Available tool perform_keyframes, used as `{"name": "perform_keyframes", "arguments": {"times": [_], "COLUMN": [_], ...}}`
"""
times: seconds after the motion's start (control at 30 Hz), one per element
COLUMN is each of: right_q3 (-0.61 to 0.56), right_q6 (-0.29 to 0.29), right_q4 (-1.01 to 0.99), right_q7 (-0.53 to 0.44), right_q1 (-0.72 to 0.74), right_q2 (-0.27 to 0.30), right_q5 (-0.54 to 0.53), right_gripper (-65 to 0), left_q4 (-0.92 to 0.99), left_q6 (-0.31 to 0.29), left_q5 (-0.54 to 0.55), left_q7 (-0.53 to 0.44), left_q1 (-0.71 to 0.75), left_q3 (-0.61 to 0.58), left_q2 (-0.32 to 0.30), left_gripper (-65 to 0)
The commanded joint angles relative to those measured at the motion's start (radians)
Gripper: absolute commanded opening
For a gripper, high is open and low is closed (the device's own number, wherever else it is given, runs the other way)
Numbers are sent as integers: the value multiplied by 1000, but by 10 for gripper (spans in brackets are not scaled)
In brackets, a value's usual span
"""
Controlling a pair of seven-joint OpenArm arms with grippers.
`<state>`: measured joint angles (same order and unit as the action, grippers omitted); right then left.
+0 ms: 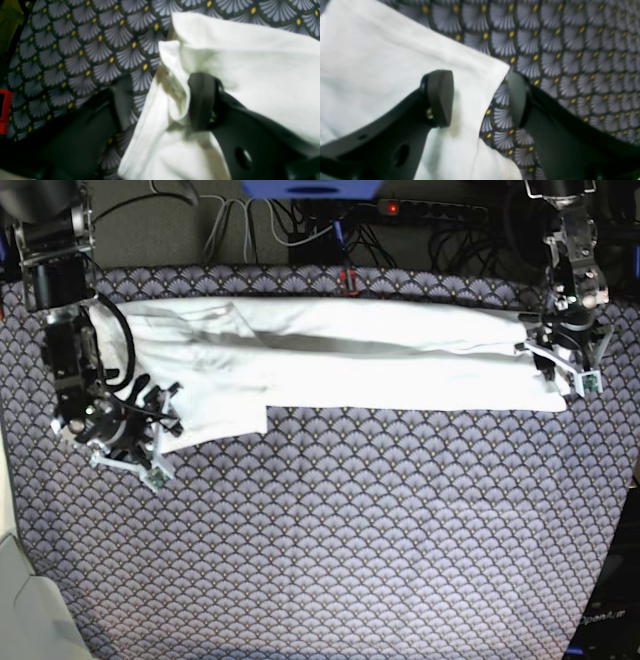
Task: Fold the T-shirt properly
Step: 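Tuck the sleeve flap under the strip end with the right gripper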
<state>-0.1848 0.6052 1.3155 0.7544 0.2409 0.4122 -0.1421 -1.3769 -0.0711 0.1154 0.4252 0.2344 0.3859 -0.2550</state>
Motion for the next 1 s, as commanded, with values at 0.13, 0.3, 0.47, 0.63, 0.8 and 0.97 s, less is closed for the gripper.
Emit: {"name": "perform_keyframes", "arguments": {"times": [0.13,0.3,0.47,0.63,0.8,0.97], "right_q3": [5,-2,-2,-2,-45,-69], "right_q6": [-5,-5,-5,-5,-5,-5], "right_q4": [-37,-116,-156,-158,-161,-225], "right_q7": [-69,-109,-134,-134,-134,-134], "right_q1": [45,81,96,105,105,110], "right_q2": [11,11,11,9,9,-8], "right_q5": [-11,-11,-11,-11,-11,-11], "right_gripper": [-294,-294,-293,-295,-296,-296], "left_q4": [14,14,12,12,12,12], "left_q6": [-54,-54,-54,-54,-54,-54], "left_q5": [8,8,8,8,8,8], "left_q7": [108,108,108,108,108,108], "left_q1": [16,15,15,15,15,15], "left_q3": [-18,-18,-18,-18,-15,-15], "left_q2": [13,19,27,27,27,27], "left_gripper": [-289,-289,-289,-289,-289,-289]}}
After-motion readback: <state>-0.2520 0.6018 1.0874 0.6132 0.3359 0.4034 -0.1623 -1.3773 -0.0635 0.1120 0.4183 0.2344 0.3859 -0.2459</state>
